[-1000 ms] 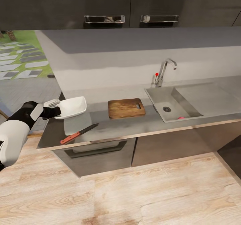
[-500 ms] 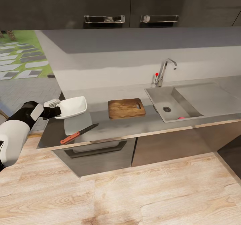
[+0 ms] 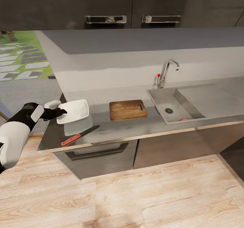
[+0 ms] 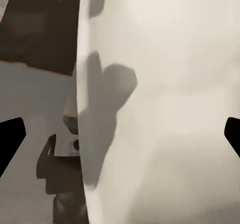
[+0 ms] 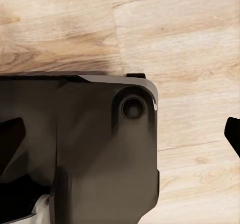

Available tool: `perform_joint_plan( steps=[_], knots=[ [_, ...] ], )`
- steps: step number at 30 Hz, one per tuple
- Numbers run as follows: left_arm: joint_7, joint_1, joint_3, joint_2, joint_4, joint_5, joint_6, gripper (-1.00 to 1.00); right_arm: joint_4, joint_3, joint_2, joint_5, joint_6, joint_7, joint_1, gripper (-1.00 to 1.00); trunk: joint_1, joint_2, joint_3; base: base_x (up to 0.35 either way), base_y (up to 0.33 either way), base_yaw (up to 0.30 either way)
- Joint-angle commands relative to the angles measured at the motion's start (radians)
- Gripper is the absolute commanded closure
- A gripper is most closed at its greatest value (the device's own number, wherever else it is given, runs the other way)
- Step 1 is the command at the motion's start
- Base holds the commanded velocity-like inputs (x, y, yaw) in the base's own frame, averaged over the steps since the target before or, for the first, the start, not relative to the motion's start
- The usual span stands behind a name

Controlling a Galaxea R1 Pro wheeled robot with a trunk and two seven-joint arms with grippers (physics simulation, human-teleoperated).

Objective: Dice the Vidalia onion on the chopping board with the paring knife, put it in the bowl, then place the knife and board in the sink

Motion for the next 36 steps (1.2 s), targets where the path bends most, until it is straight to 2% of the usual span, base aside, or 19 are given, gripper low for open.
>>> perform_joint_plan(
  steps=[1, 12, 13, 23, 27, 30, 33, 36],
  knots=[
    [-0.005, -0.001, 0.008, 0.000, -0.001, -0.007, 0.006, -1.00, -0.002, 0.009, -0.001, -0.009, -0.002, -0.004, 0.000, -1.00, 0.001, -0.002, -0.002, 0.000, 0.000, 0.000],
    [-0.003, -0.001, 0.011, 0.002, -0.021, -0.007, 0.008, -1.00, -0.002, 0.009, -0.001, -0.009, -0.002, -0.004, 0.000, -1.00, 0.001, -0.002, -0.002, 0.000, 0.000, 0.000],
    [-0.001, -0.001, 0.011, 0.002, -0.051, -0.007, 0.010, -1.00, -0.002, 0.009, -0.001, -0.009, -0.002, -0.004, 0.000, -1.00, 0.001, -0.002, -0.002, 0.000, 0.000, 0.000],
    [0.002, -0.001, 0.011, 0.003, -0.160, -0.007, 0.029, -1.00, -0.002, 0.009, -0.001, -0.009, -0.002, -0.004, 0.000, -1.00, 0.001, -0.002, -0.002, 0.000, 0.000, 0.000],
    [0.002, -0.001, 0.009, 0.003, -0.264, -0.008, 0.109, -1.00, -0.002, 0.008, -0.001, -0.009, -0.002, -0.004, 0.000, -1.00, 0.001, -0.002, -0.002, 0.000, 0.000, 0.000],
    [0.003, -0.001, 0.007, 0.004, -0.389, -0.008, 0.225, -1.00, -0.002, 0.009, -0.001, -0.009, -0.002, -0.004, 0.000, -1.00, 0.001, -0.002, -0.002, 0.000, 0.000, 0.000],
    [0.005, -0.001, 0.004, 0.004, -0.482, -0.009, 0.280, -1.00, -0.002, 0.008, -0.001, -0.009, -0.002, -0.004, 0.000, -1.00, 0.001, -0.002, -0.002, 0.000, 0.000, 0.000],
    [0.005, -0.001, 0.002, 0.004, -0.552, -0.011, 0.308, -1.00, -0.002, 0.008, -0.001, -0.009, -0.002, -0.004, 0.000, -1.00, 0.001, -0.002, -0.002, -0.002, 0.000, 0.000]
  ],
)
